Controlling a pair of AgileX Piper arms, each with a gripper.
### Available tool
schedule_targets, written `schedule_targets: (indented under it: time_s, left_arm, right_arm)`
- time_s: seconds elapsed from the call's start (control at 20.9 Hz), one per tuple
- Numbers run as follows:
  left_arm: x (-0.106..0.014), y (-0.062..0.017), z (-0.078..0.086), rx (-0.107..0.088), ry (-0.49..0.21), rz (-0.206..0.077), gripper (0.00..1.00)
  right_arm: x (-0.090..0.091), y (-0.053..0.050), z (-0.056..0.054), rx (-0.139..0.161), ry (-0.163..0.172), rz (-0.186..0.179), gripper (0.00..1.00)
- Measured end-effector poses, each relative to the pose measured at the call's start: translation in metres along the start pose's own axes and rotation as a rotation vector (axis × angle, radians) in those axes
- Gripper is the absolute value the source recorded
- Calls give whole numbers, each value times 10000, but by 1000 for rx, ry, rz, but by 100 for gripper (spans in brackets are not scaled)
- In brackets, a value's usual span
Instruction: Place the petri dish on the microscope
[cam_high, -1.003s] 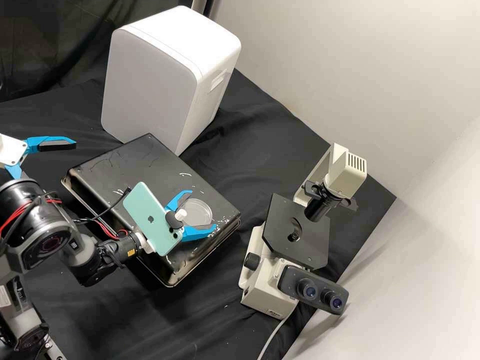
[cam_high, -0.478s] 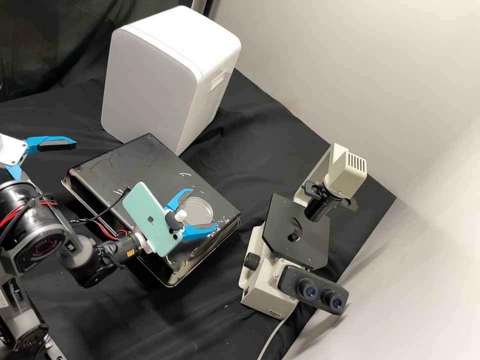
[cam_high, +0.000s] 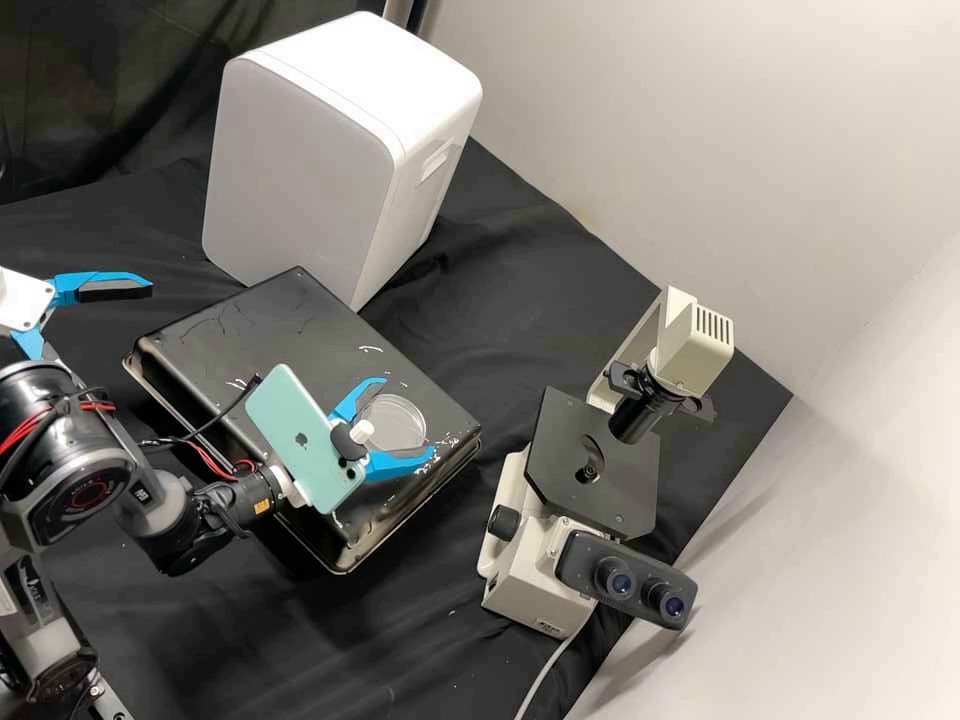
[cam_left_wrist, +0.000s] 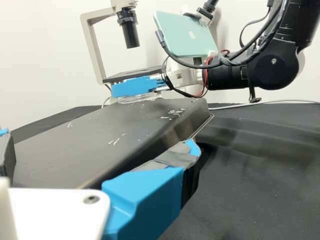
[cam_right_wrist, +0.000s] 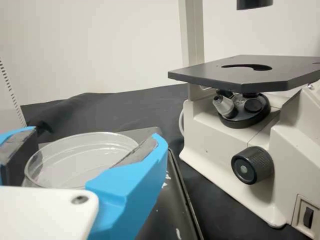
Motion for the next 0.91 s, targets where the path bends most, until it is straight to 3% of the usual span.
schedule_targets:
  time_s: [0.19, 0.33, 0.48, 0.62, 0.91]
  left_arm:
    - [0, 0, 0, 0, 0, 0, 100]
    - [0, 0, 0, 0, 0, 0, 100]
    - [0, 0, 0, 0, 0, 0, 100]
    - [0, 0, 0, 0, 0, 0, 100]
    - [0, 0, 0, 0, 0, 0, 100]
  right_arm:
    - [-13, 88, 15, 1, -4, 30, 0]
    - [-22, 158, 40, 26, -14, 62, 0]
    - [1, 218, 52, 22, -15, 84, 0]
    - [77, 286, 27, 20, 0, 112, 0]
    - [350, 321, 34, 21, 2, 117, 0]
